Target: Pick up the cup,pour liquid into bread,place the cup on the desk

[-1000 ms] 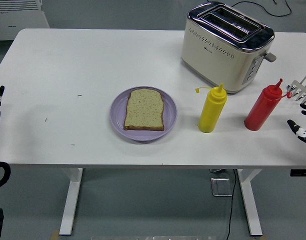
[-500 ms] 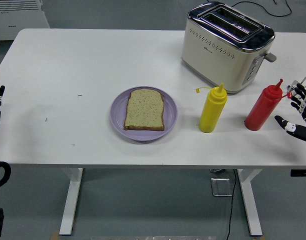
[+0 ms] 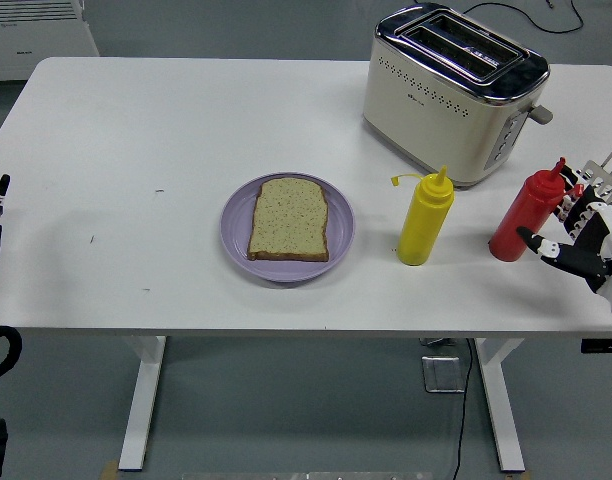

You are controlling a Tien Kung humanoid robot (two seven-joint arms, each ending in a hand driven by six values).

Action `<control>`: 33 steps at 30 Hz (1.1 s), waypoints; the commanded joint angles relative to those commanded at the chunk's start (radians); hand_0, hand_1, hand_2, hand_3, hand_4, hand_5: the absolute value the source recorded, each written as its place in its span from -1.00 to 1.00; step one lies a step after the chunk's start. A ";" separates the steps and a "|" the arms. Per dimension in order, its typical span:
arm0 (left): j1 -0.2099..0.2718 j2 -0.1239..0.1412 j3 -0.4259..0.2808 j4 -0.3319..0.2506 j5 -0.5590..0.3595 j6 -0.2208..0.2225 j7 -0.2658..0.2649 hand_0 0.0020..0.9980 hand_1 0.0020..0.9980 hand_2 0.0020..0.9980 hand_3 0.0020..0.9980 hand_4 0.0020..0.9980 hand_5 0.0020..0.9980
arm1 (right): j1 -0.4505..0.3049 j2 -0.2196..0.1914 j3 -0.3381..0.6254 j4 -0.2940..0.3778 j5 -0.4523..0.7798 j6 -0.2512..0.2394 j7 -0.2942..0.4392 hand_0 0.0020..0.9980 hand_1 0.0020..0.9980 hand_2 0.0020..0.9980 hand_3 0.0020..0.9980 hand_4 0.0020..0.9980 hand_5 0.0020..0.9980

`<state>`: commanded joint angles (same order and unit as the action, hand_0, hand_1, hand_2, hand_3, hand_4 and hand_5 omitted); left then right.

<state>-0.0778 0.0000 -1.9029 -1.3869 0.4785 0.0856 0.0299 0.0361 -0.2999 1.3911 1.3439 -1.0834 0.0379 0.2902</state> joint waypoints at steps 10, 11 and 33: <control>0.003 0.000 -0.005 0.000 0.001 -0.002 -0.001 0.56 0.46 0.45 0.33 0.05 0.90 | 0.064 0.034 -0.031 -0.059 0.091 -0.011 0.005 0.90 0.84 0.96 1.00 0.74 -0.89; 0.003 0.000 -0.005 0.000 0.001 -0.002 -0.001 0.56 0.46 0.45 0.33 0.05 0.90 | 0.067 0.036 -0.034 -0.062 0.097 -0.011 0.005 0.90 0.84 0.96 1.00 0.74 -0.89; 0.001 0.000 -0.016 0.004 0.001 -0.001 -0.001 0.57 0.47 0.45 0.33 0.05 0.90 | 0.143 0.100 -0.114 -0.143 0.229 -0.079 -0.002 0.72 0.51 0.44 0.87 0.76 -0.85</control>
<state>-0.0764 0.0000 -1.9192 -1.3824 0.4800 0.0841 0.0285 0.1789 -0.1997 1.2769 1.2008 -0.8546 -0.0409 0.2885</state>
